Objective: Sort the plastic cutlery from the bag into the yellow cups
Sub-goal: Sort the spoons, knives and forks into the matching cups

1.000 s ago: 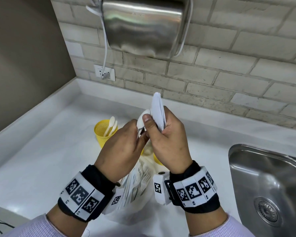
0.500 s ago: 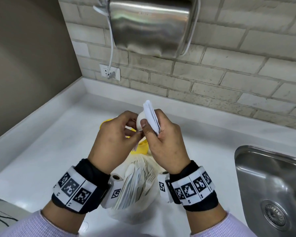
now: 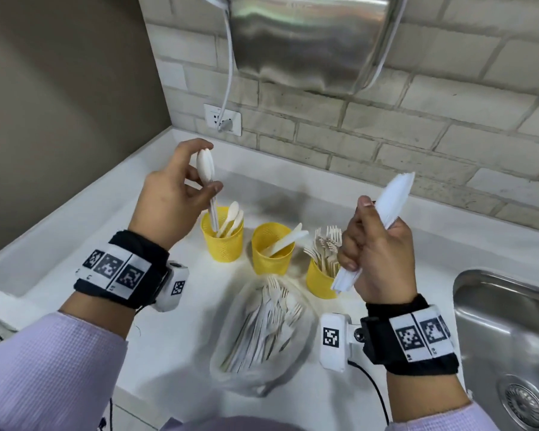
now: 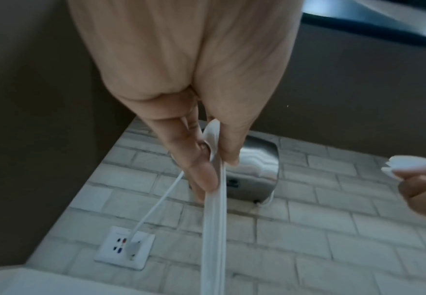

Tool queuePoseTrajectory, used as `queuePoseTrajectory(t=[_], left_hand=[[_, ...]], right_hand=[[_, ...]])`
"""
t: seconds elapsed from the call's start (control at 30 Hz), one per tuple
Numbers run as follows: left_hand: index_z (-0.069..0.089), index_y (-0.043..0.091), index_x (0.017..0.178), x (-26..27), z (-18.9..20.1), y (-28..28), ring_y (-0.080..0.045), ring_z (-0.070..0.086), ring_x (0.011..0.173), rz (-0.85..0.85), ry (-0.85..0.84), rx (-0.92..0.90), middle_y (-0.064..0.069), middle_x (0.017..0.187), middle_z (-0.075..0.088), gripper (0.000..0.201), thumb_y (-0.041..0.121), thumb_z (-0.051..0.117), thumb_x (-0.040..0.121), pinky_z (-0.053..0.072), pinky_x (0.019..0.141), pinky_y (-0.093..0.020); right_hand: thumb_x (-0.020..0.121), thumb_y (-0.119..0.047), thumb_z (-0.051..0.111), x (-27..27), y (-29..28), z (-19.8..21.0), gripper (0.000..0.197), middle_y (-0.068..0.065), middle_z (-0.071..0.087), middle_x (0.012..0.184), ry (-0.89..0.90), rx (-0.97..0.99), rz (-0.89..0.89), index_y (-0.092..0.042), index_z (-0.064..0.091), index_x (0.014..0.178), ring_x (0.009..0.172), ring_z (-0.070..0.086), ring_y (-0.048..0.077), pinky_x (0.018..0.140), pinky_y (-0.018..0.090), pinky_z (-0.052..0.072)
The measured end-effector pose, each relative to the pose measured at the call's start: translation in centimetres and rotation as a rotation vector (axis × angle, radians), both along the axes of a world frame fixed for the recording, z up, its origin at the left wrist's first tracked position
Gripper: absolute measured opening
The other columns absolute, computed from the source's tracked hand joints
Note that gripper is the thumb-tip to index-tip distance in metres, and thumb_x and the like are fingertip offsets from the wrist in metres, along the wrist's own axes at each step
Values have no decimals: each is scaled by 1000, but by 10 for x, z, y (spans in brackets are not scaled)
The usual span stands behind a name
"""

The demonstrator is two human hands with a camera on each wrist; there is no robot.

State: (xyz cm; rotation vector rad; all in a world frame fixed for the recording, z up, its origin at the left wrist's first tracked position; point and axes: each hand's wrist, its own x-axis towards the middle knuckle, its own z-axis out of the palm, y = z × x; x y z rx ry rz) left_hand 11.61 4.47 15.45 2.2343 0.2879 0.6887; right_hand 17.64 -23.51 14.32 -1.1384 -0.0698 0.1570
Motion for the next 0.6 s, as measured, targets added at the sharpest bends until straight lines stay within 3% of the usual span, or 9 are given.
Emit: queuePoseTrajectory(t=[0.17,0.43,0.53,0.6], left_hand=[[50,36,130,21,-27,13,-11,71,70,24,20,94,0,91,70,48,19,74,92,53,69,-16],[51,41,122,46,-76,24,-22,70,77,45,202,102,2,86,69,48,26,78,86,59,78,-39],[53,33,131,51,-88,25,-32,67,99,58,246,169,-7,112,66,50,28,77,87,56,91,-45],[52,26,141,49,-95,18,-37,54,120,85,264,256,-14,135,53,57,31,75,90,48,104,-46]], right_hand=[[107,-25,53,4,11,-5,42,1,18,58,-8,2,18,-19,39,67,39,18,13,41,18,21],[108,-28,50,22,38,-14,36,-1,26,57,-144,-83,85,-17,41,74,42,22,15,43,21,28],[108,-28,50,30,44,-14,35,-2,28,56,-167,-79,52,-16,42,77,43,25,16,44,23,30],[108,-30,52,37,49,-16,32,-3,32,56,-169,-81,16,-16,45,80,42,28,16,45,24,32]])
